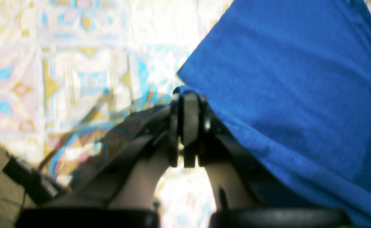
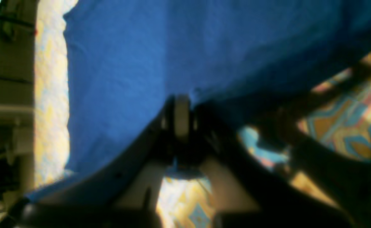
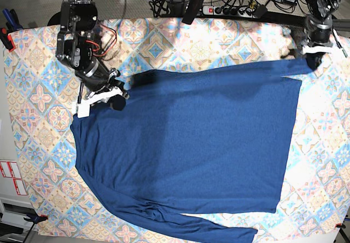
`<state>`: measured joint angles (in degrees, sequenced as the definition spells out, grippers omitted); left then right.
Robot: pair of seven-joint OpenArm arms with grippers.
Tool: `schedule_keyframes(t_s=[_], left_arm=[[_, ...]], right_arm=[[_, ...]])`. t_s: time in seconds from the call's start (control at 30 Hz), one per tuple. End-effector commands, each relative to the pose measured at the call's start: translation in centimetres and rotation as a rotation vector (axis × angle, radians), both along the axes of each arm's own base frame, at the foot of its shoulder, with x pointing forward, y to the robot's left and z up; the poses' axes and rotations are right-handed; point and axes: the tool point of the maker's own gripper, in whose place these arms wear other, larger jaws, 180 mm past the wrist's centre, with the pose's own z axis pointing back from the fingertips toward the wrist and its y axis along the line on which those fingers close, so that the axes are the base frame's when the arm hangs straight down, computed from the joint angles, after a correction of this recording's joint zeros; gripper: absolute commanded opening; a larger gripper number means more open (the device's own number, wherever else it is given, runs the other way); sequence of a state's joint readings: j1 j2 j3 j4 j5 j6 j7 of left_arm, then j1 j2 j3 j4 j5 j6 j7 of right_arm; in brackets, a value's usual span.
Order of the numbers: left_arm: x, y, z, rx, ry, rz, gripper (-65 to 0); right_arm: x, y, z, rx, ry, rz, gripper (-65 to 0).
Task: Fold the T-shirt properly
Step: 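Lift the hem with both grippers and pull it toward the robot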
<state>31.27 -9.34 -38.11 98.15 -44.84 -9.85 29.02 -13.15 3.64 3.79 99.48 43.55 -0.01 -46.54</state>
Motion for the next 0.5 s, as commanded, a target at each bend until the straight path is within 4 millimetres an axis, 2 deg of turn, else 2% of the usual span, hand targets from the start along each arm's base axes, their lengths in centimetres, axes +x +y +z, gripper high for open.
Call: schedule_keyframes(t_s=[0.0,0.2,0.47], left_arm=[[0.7,1.0,1.5,0.040,-0.047,0.011,-65.0],[3.4,1.2,3.1,0.047,-0.125,0.015,-65.0],[7.4,1.5,5.4,0.107,-0.203,0.006,-65.0]], right_arm=[[0.9,-0.6,1.0,-0.012,-0.044,-0.012,-64.8],[2.3,-0.5,1.7,-0.008,-0.070,-0.014,-64.8],[3.8,-0.5,1.3,0.002,-0.065,-0.017,-64.8]])
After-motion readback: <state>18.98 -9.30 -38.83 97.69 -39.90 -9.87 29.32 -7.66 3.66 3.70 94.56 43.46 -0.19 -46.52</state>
